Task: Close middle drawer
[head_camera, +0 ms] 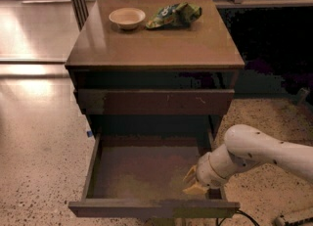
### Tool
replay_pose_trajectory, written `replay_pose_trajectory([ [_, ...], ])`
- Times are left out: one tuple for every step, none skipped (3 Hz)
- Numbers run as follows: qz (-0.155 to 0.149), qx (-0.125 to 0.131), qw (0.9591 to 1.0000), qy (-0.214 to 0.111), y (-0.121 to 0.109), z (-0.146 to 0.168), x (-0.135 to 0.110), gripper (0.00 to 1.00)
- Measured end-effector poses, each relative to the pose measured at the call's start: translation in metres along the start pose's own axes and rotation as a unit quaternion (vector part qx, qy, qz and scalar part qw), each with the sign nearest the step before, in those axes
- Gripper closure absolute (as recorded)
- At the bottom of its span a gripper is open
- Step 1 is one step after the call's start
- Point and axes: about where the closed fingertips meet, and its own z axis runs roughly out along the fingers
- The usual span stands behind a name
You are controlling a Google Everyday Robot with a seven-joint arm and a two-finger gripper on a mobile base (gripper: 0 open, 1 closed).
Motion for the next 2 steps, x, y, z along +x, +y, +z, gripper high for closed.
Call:
replay_pose_trajectory([
  [0.018, -0.03, 0.9993, -0.013, 0.019, 0.03, 0.018, 1.0],
  [0.038, -0.055, 0.9975, -0.025, 0.028, 0.062, 0.036, 1.0],
])
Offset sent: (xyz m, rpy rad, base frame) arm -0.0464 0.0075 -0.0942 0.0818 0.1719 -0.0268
